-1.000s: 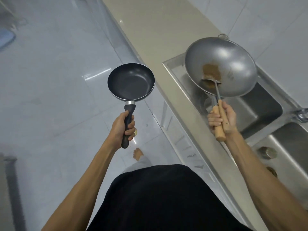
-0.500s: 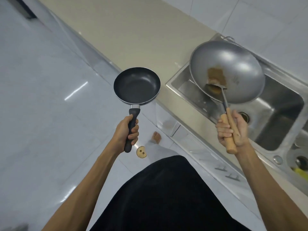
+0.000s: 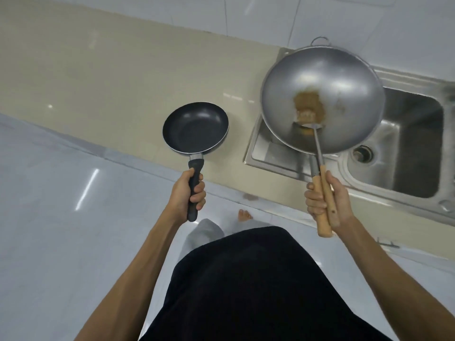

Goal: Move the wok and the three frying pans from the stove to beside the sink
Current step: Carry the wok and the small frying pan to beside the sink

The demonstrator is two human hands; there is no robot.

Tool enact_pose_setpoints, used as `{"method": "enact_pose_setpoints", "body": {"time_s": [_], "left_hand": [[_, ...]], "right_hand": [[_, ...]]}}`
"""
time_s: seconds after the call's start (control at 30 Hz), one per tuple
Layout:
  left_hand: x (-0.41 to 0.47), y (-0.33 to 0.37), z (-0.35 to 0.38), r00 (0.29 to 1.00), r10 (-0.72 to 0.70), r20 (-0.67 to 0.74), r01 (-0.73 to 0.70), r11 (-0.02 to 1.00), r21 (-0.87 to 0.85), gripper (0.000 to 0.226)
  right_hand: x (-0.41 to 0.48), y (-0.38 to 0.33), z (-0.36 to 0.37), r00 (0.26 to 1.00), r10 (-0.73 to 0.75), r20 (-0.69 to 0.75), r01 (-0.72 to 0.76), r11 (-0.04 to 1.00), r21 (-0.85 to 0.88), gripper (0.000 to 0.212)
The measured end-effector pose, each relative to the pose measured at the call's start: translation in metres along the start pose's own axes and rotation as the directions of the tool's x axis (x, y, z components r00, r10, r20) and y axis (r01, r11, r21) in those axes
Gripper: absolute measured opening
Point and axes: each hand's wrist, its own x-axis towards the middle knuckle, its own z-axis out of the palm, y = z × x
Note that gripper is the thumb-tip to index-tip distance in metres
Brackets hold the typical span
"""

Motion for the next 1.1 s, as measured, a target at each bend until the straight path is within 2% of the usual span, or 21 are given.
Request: {"method": "enact_pose_setpoints", "body": {"time_s": [0.13,0.33,0.57,0.93,1.0,1.1], "left_hand": [[0.045,0.027,-0.005,0.999,-0.033,0.036,0.03,0.997,0.078,0.034],[0.105,0.07,-0.016,0.989,-0.094,0.117,0.07,0.979,0.193,0.035],[0.167,0.131,-0.021,0.969,-0.145,0.198,0.081,0.951,0.298,0.035],[0.209,0.152,-0.006,0.959,-0.168,0.227,0.093,0.947,0.308,0.036],[0.215,0.153,-0.003,0.957,-0.173,0.231,0.095,0.944,0.315,0.035],[0.223,0.155,0.0,0.96,-0.167,0.225,0.075,0.927,0.369,0.032]], "right_hand": [[0.016,0.018,0.006,0.994,-0.029,-0.106,0.03,1.0,0.001,0.055],[0.029,0.034,0.03,0.935,-0.134,-0.328,0.099,0.988,-0.121,0.038],[0.053,0.032,0.059,0.927,-0.155,-0.342,0.12,0.985,-0.121,0.024],[0.071,0.011,0.065,0.912,-0.173,-0.371,0.115,0.978,-0.173,0.016],[0.072,0.011,0.067,0.88,-0.18,-0.439,0.097,0.974,-0.205,0.019],[0.074,0.013,0.07,0.771,-0.282,-0.57,0.034,0.914,-0.405,0.03]]}}
